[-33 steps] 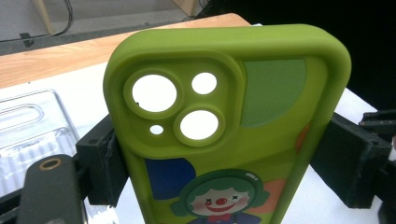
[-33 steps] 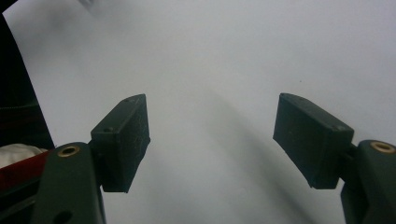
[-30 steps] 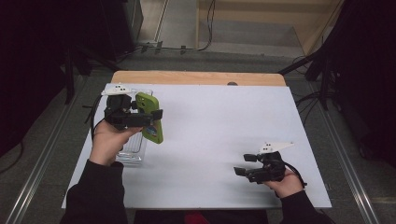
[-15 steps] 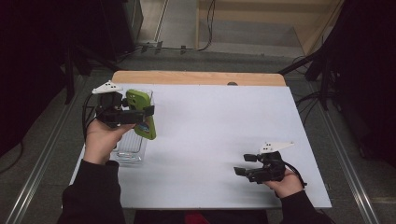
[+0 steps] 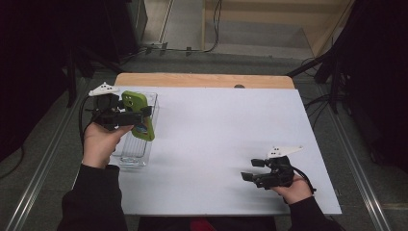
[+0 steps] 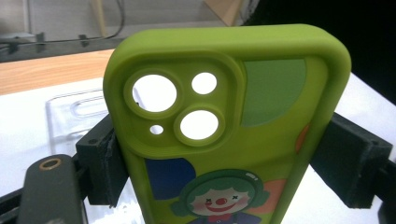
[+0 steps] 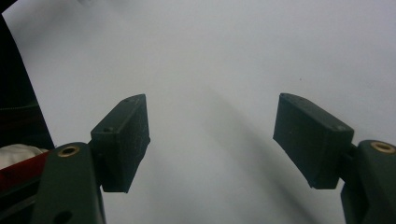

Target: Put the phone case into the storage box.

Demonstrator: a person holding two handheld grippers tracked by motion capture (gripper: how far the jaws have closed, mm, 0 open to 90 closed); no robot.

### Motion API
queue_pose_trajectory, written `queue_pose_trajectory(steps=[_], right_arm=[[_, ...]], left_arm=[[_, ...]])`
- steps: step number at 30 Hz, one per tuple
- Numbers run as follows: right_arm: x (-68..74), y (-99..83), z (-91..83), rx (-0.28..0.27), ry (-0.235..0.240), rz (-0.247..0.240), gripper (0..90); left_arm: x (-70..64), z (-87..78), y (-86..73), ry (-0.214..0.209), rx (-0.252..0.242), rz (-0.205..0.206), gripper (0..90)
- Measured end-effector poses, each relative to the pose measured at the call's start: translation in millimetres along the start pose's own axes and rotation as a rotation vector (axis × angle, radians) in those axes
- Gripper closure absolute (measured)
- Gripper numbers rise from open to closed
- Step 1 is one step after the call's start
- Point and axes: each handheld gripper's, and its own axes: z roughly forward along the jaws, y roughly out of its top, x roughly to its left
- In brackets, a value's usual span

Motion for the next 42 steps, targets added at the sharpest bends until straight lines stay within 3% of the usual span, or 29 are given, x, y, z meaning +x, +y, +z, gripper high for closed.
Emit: queue_pose_trajectory(steps=[7,11,18,26,31,33,42], right_arm=[[0.7,0.8,-0.3,-0.009,-0.001,0.001,25.2],[1.0,0.9,1.1,-0.007,0.002,0.003,25.2],[0.7,0.9,1.1,-0.011,0.008,0.005,25.2],[-0.2,1.5,1.0,-0.016,0.008,0.011,25.2],[0.3,1.2,1.8,-0.016,0.002,0.004,25.2],[0.0,1.2,2.2,-0.014,0.002,0.004,25.1],[-0.7,1.3,1.6,-0.017,-0.001,0.009,25.1]], left_arm=[[11.9,7.0,-1.1,0.061,-0.019,-0.02,16.4],[17.0,13.8,2.3,0.048,-0.016,-0.045,16.4],[19.4,26.1,14.3,0.078,-0.015,-0.034,16.4],[31.7,34.9,36.8,0.079,-0.025,-0.042,16.4],[40.6,45.5,47.7,0.113,-0.02,-0.024,16.4],[46.5,49.6,51.3,0.107,-0.018,-0.051,16.4],[57.1,65.7,61.3,0.177,0.013,-0.027,16.3]])
